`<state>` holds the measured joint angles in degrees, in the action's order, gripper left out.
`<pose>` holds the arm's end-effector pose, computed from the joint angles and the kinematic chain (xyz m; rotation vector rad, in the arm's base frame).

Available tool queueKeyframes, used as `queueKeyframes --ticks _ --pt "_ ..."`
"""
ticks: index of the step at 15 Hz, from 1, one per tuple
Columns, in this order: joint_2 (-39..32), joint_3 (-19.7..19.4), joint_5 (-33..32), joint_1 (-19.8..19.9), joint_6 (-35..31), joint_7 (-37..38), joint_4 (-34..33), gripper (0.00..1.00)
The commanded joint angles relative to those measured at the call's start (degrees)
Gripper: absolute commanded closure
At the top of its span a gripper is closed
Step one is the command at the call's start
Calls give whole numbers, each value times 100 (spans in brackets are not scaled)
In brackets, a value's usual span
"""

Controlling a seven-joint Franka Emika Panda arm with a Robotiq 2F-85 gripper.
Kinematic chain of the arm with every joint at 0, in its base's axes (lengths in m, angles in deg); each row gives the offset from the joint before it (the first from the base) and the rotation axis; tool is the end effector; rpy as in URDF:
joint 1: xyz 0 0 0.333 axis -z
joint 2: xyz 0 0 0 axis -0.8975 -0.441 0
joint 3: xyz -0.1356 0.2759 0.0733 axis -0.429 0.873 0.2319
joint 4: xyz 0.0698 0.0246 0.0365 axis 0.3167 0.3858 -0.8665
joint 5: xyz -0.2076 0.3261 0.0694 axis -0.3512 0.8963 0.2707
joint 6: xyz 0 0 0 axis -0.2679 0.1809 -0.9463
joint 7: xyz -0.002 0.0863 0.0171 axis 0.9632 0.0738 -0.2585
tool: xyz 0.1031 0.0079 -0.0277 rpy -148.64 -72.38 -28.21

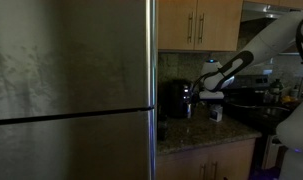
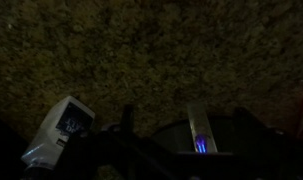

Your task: Open the air fryer

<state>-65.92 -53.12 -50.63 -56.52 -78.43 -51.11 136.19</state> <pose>0.4831 0.0265 0.3941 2.9543 -0.6017 0.5320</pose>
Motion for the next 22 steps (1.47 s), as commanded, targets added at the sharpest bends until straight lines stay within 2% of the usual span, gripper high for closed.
queueKeyframes --ticks 1,3,5,6,8,13,17,20,21,22 --pt "-192 -128 -401 -144 -4 429 -227 0" --pt "-503 -153 -854 -177 -4 1008 -589 0" --pt "-599 -176 -876 -176 -4 1035 -690 0" --pt "-868 -164 -1357 -129 -1 1384 -874 0" --pt "-1432 -246 -1626 -215 -23 1613 -1305 0" --pt "-2315 -647 -1514 -769 -6 1652 -2259 0" --pt "-2970 -1182 -1737 -1275 -47 2175 -3069 0" --pt "-3271 -1601 -2189 -1654 -21 2578 -3343 0" --pt "-3302 -1603 -2194 -1688 2 2522 -3317 5" --pt "-3358 -1643 -2250 -1738 -26 2600 -3309 28"
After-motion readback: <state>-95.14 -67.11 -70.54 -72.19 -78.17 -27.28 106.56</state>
